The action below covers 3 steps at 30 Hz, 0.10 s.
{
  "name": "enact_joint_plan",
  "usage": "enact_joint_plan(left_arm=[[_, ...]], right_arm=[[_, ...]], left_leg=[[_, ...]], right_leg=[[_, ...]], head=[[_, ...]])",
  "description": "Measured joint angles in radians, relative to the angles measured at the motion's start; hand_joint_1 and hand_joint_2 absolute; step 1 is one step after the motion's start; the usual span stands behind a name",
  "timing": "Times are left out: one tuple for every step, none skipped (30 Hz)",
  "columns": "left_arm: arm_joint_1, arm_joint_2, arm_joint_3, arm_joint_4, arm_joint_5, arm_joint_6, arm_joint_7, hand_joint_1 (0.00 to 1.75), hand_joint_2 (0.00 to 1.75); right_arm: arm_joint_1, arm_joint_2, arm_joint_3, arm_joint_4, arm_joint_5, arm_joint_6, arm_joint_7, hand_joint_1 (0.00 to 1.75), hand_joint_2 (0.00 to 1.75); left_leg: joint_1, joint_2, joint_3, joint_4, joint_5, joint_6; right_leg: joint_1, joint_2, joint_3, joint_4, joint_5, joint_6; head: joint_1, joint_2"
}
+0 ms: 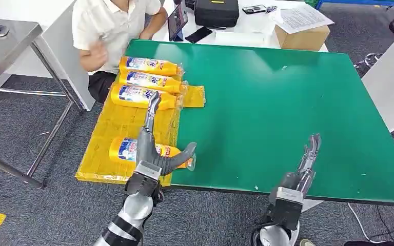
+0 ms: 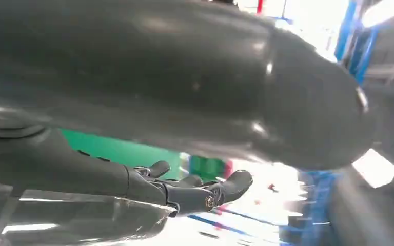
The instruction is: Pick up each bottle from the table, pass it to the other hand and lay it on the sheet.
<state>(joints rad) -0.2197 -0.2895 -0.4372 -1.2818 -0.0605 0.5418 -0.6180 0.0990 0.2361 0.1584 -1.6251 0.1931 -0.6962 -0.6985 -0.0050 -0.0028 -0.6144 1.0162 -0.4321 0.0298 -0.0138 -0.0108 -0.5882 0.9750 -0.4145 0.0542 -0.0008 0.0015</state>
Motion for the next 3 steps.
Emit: enact_joint_plan(left_arm=[[0.011,0.0,-0.011,-0.017,0.039,0.017,-0.001,0.0,1.75],[0.022,0.003,-0.024,-0.033,0.08,0.03,0.005,0.0,1.75],[0.033,0.006,-0.037,-0.046,0.114,0.038,0.015,0.0,1.75]], right_arm=[[0.001,-0.002,0.01,-0.002,-0.049,0.0,0.0,0.0,0.0],[0.004,-0.005,0.018,-0.003,-0.078,0.009,0.0,0.0,0.0],[0.008,-0.006,0.023,-0.007,-0.12,0.033,0.0,0.0,0.0]], left_leg=[[0.0,0.0,0.0,0.0,0.0,0.0],[0.0,0.0,0.0,0.0,0.0,0.0],[0.0,0.0,0.0,0.0,0.0,0.0]], right_leg=[[0.0,0.0,0.0,0.0,0.0,0.0],[0.0,0.0,0.0,0.0,0.0,0.0],[0.0,0.0,0.0,0.0,0.0,0.0]], head=[[0.0,0.0],[0.0,0.0],[0.0,0.0]])
